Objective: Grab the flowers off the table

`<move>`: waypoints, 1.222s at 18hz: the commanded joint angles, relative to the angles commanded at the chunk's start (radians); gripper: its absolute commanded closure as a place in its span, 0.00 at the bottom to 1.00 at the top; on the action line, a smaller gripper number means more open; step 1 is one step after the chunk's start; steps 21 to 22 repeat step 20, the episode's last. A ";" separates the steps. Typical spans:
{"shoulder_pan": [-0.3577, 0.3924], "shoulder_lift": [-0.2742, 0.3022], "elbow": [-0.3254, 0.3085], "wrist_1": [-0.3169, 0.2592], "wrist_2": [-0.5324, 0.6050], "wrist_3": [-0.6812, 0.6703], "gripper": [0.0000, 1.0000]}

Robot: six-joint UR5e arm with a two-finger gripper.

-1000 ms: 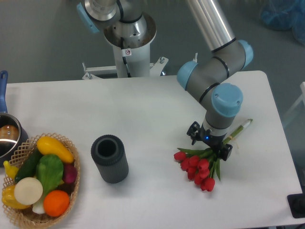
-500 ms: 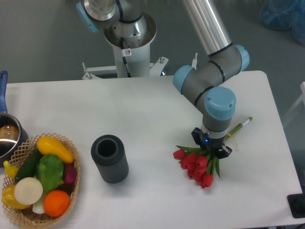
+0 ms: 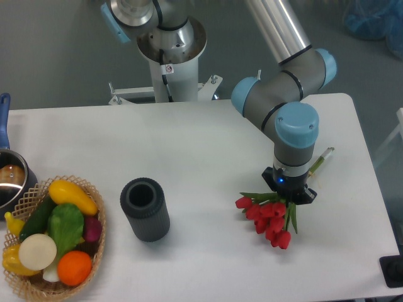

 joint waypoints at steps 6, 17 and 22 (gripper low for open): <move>0.011 -0.026 0.186 -0.238 -0.006 0.000 0.97; 0.003 -0.063 0.338 -0.384 -0.011 0.006 0.93; 0.005 -0.063 0.338 -0.384 -0.011 0.006 0.93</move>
